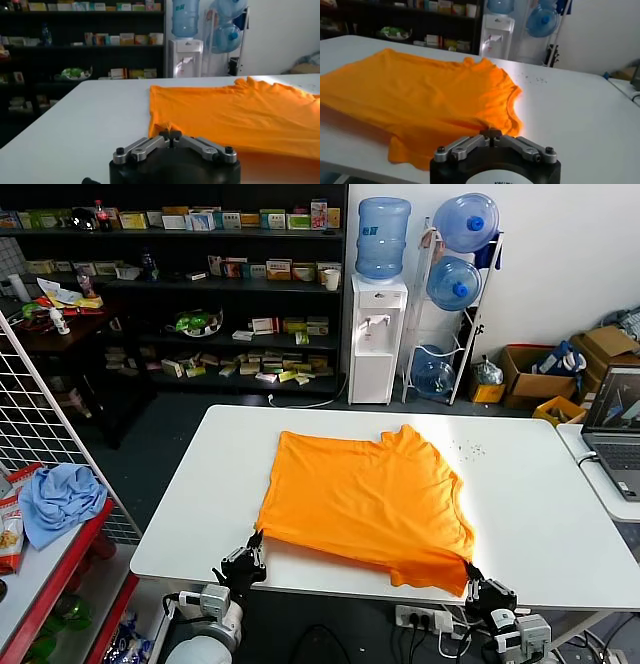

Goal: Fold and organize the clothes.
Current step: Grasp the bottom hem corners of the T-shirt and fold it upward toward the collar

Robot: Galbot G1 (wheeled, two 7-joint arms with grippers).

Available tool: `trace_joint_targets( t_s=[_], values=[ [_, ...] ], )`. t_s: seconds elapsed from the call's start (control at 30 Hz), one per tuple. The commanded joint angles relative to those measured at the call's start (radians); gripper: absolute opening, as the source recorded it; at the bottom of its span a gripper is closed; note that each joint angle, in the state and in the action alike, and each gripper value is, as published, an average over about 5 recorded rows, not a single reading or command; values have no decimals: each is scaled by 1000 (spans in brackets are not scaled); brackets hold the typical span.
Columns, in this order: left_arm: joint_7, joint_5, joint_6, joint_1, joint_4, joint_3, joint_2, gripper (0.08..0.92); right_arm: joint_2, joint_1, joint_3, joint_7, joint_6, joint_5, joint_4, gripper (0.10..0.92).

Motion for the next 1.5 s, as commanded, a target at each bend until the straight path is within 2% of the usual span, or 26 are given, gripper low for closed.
trace_joint_targets(
  t_s=[0.03,0.4,0.87,1.07,1.5],
  values=[
    [5,15,-24,-155,154,2,-25,93,-36,206,-32,-19,55,3,-151,124],
    [6,-12,-21,-305,297,44,-23,93,-74,449,-161,-24,46,64,-373,124],
    [7,-33,-2,-345,335,64,-33,93,-89,548,-218,-8,-9,150,-456,132],
    [9,-42,-20,-306,304,55,-25,116,-88,530,-215,-3,-25,179,-428,276],
    [-28,-90,-15,-183,185,26,17,480,-144,302,-133,-15,-123,196,-238,657]
  ],
)
